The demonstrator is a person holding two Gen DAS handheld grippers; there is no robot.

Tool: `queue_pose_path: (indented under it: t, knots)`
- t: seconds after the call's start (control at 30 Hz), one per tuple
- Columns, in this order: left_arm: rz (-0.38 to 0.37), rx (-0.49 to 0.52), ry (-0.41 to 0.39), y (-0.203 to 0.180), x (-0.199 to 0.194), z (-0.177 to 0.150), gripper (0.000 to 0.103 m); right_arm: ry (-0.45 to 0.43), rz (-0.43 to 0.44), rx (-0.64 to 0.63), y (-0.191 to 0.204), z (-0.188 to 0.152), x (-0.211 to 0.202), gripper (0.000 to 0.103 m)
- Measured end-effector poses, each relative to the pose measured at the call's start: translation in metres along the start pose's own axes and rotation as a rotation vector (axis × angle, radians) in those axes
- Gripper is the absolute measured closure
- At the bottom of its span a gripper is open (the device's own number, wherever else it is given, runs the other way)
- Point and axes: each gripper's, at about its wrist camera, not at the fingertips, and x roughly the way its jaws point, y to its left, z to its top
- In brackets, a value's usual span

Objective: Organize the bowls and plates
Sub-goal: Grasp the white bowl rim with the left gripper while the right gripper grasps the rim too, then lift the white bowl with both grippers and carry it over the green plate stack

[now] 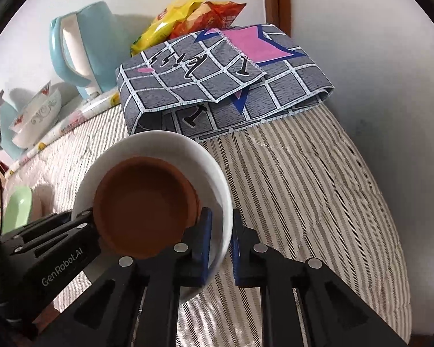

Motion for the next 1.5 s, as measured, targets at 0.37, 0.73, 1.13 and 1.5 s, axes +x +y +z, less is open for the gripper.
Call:
queue_pose_path:
  t: [0.37,0.73,1.13,1.5]
  knots:
    - [0.01,-0.009,-0.023,0.007,-0.029,-0.012,0.093,-0.029,0.0,0.001,0.011,-0.009,-0.02,0.091]
    - [0.025,-0.014,-0.078,0.009,-0.079,-0.024,0.093,-0.08,0.019,-0.013,0.031,-0.019,-0.063,0.092]
    - [0.039,-0.005,-0.14,0.014,-0.131,-0.036,0.093,-0.142,0.036,-0.038,0.055,-0.028,-0.109,0.093]
    - [0.066,-0.02,-0.166,0.025,-0.157,-0.045,0.093,-0.154,0.067,-0.054,0.071,-0.034,-0.126,0.093]
